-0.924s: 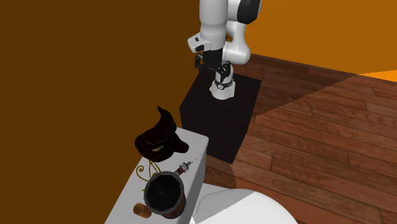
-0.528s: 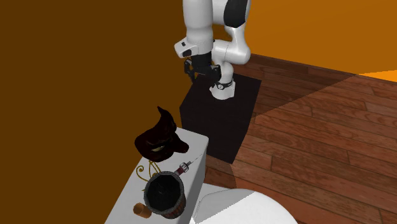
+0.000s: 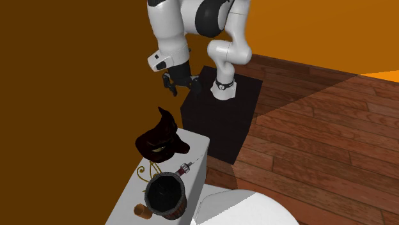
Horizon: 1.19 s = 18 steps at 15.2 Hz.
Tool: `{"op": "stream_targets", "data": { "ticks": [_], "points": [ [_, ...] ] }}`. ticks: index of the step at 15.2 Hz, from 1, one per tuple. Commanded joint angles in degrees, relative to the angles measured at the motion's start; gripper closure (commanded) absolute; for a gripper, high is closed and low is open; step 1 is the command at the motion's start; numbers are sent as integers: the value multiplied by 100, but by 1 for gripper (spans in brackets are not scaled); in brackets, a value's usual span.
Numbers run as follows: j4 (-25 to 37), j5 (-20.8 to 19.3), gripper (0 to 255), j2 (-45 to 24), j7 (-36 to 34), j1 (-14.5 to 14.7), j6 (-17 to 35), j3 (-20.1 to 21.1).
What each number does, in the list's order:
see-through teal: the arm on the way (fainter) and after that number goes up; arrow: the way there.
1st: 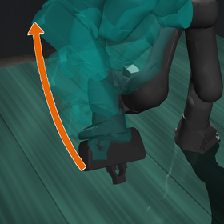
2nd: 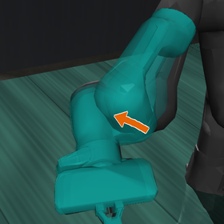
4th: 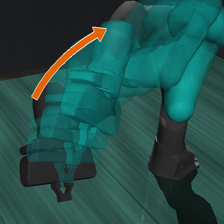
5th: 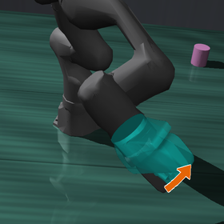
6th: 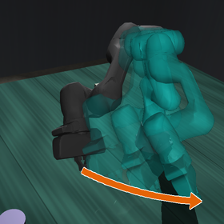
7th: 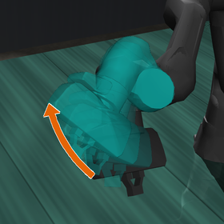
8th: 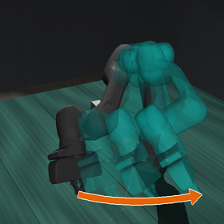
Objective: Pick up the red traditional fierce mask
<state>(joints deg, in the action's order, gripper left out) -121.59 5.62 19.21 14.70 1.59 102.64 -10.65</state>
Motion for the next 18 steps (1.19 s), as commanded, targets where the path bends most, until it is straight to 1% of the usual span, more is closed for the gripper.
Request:
{"op": "stream_targets", "data": {
  "ticks": [1, 5, 8, 9, 16, 18],
  "points": [
    [457, 169, 0, -463, 346, 38, 11, -153],
    [1443, 597, 0, -1389, 1009, 49, -94, -395],
    [2305, 974, 0, -2124, 1473, -13, -292, -516],
    [2470, 1044, 0, -2259, 1549, -36, -338, -526],
    [1951, 1077, 0, -2269, 1674, -28, 178, -507],
    [1911, 1081, 0, -2272, 1685, -27, 219, -507]
  ]
}}
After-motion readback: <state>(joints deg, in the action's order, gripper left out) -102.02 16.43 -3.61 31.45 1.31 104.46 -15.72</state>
